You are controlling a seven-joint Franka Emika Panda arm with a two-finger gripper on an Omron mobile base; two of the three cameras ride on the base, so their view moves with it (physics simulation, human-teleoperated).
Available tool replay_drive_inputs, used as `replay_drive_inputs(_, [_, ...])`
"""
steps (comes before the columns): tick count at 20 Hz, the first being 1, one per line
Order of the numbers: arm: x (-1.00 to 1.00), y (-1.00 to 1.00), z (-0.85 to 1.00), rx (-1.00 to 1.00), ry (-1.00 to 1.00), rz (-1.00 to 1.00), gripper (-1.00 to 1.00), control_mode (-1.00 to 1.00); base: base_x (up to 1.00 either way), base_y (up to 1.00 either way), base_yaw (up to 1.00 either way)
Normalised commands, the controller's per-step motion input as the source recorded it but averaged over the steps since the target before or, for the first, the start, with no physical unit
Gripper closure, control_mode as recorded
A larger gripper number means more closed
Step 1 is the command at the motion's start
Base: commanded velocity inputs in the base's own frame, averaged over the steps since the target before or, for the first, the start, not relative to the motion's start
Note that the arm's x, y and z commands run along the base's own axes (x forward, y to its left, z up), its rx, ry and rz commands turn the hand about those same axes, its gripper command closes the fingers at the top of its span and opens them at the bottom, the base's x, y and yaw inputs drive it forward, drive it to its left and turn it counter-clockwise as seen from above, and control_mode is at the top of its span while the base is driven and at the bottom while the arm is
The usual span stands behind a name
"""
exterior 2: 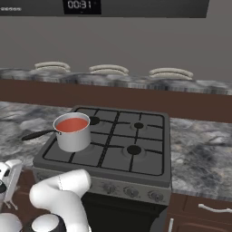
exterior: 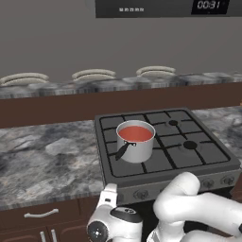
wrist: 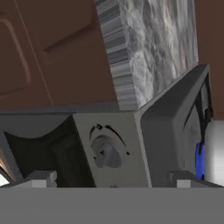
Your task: Wait until the marinara sauce is simmered to a deep red color and then turn off the stove.
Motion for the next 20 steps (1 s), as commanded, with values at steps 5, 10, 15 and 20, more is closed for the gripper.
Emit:
replay_drive_inputs(5, [-0.06, -0.01, -0.24, 0.13, -0.21, 0.0, -1.0, -1.0, 0.0, 0.0, 0.0])
replay_drive_inputs(10, [-0.04, -0.06, -0.04, 0.05, -0.24, 0.0, -1.0, -1.0, 0.0, 0.0, 0.0])
replay_drive_inputs(15, [0.0, -0.15, 0.0, 0.14, -0.19, 0.0, -1.0, -1.0, 0.0, 0.0, 0.0])
replay_drive_inputs(20, [0.0, -0.22, 0.0, 0.22, -0.11, 0.0, -1.0, -1.0, 0.0, 0.0, 0.0])
